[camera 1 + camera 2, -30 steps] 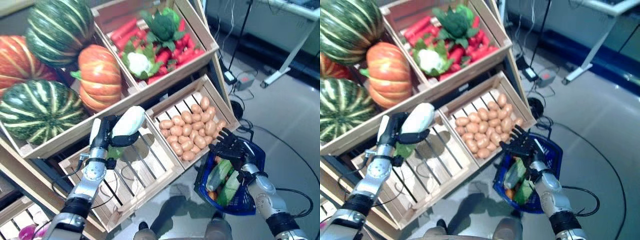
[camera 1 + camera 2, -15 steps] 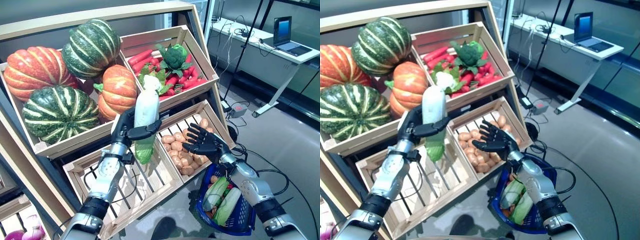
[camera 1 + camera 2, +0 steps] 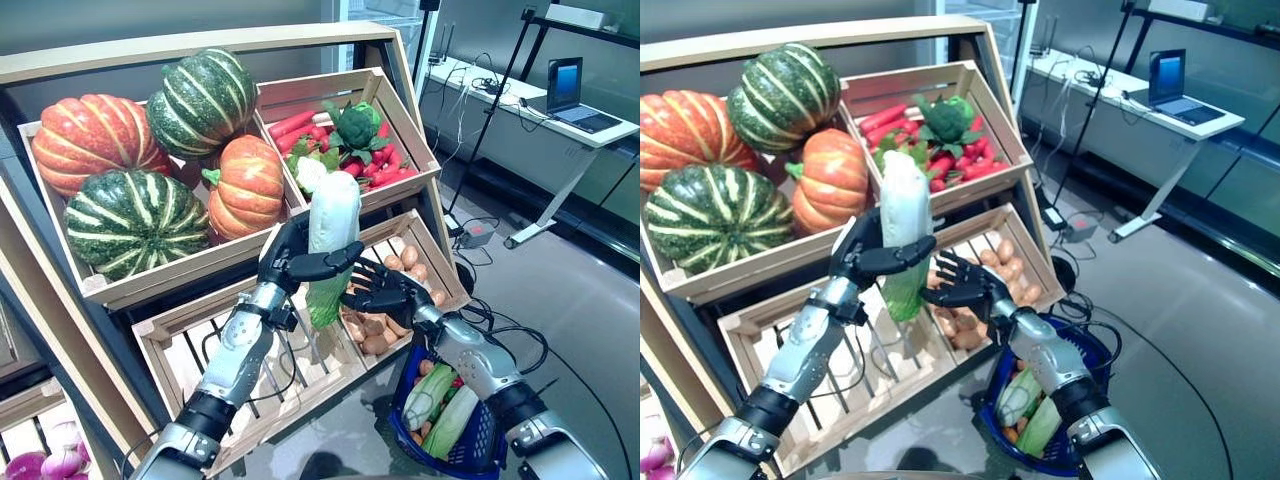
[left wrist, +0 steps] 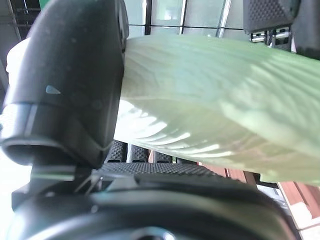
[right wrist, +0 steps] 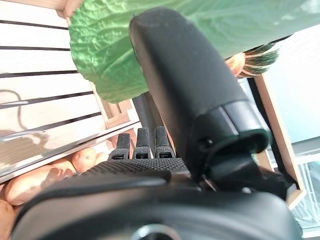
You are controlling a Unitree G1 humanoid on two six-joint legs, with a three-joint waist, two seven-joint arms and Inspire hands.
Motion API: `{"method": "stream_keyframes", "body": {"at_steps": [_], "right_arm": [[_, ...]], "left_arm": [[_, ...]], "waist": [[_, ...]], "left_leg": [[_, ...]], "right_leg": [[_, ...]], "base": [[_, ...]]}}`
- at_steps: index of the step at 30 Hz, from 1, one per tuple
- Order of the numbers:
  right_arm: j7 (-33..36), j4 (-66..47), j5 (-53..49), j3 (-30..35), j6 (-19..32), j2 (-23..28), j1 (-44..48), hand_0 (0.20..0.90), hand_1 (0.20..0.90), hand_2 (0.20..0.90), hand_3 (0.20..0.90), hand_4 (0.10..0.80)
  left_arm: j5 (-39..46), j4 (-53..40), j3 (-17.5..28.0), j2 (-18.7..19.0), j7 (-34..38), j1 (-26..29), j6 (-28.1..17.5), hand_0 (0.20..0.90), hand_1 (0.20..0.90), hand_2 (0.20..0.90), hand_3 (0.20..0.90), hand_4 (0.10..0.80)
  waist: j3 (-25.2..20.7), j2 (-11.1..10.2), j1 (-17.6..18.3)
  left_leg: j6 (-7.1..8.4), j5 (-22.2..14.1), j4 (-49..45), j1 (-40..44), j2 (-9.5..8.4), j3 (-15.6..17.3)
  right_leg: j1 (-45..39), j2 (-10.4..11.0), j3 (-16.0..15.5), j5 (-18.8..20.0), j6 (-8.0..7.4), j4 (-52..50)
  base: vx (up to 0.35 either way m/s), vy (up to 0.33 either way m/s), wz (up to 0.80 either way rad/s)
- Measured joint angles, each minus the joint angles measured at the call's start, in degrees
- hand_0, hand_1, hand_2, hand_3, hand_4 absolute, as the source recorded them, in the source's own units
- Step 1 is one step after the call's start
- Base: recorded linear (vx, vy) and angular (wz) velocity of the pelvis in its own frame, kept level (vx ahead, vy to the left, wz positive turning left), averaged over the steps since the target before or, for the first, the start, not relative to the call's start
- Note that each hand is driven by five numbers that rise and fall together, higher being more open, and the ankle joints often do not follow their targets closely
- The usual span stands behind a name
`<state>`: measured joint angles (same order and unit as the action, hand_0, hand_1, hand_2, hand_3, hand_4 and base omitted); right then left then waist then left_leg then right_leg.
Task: Put vegetables into the basket
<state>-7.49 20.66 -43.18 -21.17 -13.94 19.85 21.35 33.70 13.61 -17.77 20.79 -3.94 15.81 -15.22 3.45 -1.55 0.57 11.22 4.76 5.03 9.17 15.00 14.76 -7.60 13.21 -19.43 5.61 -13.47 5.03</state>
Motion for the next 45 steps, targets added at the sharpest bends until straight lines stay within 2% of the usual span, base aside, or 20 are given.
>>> {"method": "stream_keyframes", "body": {"at_steps": [7, 14, 21, 23, 27, 33, 40, 45], "right_arm": [[0.93, 1.09, -0.08, -1.60, -0.26, -0.19, 1.48, 0.900, 0.900, 0.900, 0.900, 0.800], [0.20, 1.47, -3.81, -1.99, -3.53, 0.15, 2.10, 0.900, 0.900, 0.900, 0.900, 0.800], [-11.51, 3.59, -5.83, -2.82, -8.80, 5.60, 5.03, 0.900, 0.900, 0.900, 0.900, 0.800], [-16.69, 5.47, -8.10, -3.99, -10.74, 7.63, 6.38, 0.900, 0.900, 0.900, 0.900, 0.800], [-24.40, 8.80, -11.36, -4.90, -13.35, 8.85, 6.94, 0.900, 0.900, 0.900, 0.900, 0.800], [-35.56, 10.98, -13.75, -5.03, -14.32, 9.29, 7.06, 0.900, 0.900, 0.900, 0.900, 0.800], [-39.60, 12.30, -18.11, -5.04, -16.07, 8.84, 7.23, 0.900, 0.900, 0.900, 0.900, 0.800], [-42.98, 13.17, -18.18, -5.08, -16.65, 7.63, 7.22, 0.900, 0.900, 0.900, 0.900, 0.800]], "left_arm": [[0.33, 0.00, -0.33, 0.28, 0.00, 0.00, 0.26, 0.300, 0.300, 0.300, 0.300, 0.400], [4.56, 0.36, -0.92, 0.38, -1.39, 0.00, 1.81, 0.300, 0.300, 0.300, 0.300, 0.400], [13.33, 3.19, -0.88, 0.78, -11.43, 0.01, 4.33, 0.300, 0.300, 0.300, 0.300, 0.400], [16.28, 4.49, -0.80, 0.90, -16.23, 0.24, 5.24, 0.300, 0.300, 0.300, 0.300, 0.400], [21.96, 7.33, -0.32, 0.64, -24.28, 0.49, 7.57, 0.300, 0.300, 0.300, 0.300, 0.400], [28.47, 9.12, 1.41, -0.14, -34.97, 0.89, 11.65, 0.300, 0.300, 0.300, 0.300, 0.400], [31.40, 14.07, 4.86, -3.72, -42.98, 1.90, 14.97, 0.300, 0.300, 0.300, 0.300, 0.400], [31.84, 15.82, 4.97, -4.05, -47.10, 2.85, 17.63, 0.300, 0.300, 0.300, 0.300, 0.400]], "waist": [[-0.37, -0.17, -0.26], [-1.15, -0.55, -1.15], [-1.31, -0.61, -1.64], [-1.45, -0.60, -1.63], [-3.06, -0.56, -1.56], [-5.07, -0.52, -1.49], [-6.40, -0.51, -1.49], [-6.60, -0.40, -1.41]], "left_leg": [[-0.07, 0.39, 0.01, -0.36, 0.00, -0.64], [-0.07, 0.46, 0.01, -0.43, -0.02, -0.73], [-0.11, 0.81, 0.02, -0.58, -0.02, -1.74], [-0.13, 0.93, 0.03, -0.57, -0.02, -1.92], [-0.16, 0.96, 0.04, -0.64, -0.01, -1.92], [-0.15, 0.96, 0.06, -0.74, 0.00, -1.90], [-0.15, 0.96, 0.06, -0.91, 0.00, -1.84], [-0.17, 0.99, 0.06, -1.23, -0.01, -1.68]], "right_leg": [[-0.10, -0.01, 0.09, 0.01, 0.01, 0.00], [-0.12, -0.01, 0.08, 0.01, 0.01, 0.00], [-0.73, -0.01, 0.05, -0.02, -0.01, 0.02], [-0.88, -0.01, 0.07, -0.02, 0.00, 0.02], [-0.84, -0.01, 0.13, -0.02, 0.00, 0.03], [-0.69, -0.02, 0.22, -0.01, 0.00, 0.03], [-0.45, -0.03, 0.36, -0.01, 0.00, 0.03], [0.05, -0.03, 0.55, 0.01, 0.00, 0.03]], "base": [[0.002, 0.006, 0.03], [0.000, 0.000, 0.00], [0.011, -0.008, 0.07], [0.009, -0.004, 0.04], [0.003, 0.001, 0.01], [0.000, 0.000, 0.00], [0.000, 0.000, 0.00], [-0.003, 0.003, -0.01]]}}
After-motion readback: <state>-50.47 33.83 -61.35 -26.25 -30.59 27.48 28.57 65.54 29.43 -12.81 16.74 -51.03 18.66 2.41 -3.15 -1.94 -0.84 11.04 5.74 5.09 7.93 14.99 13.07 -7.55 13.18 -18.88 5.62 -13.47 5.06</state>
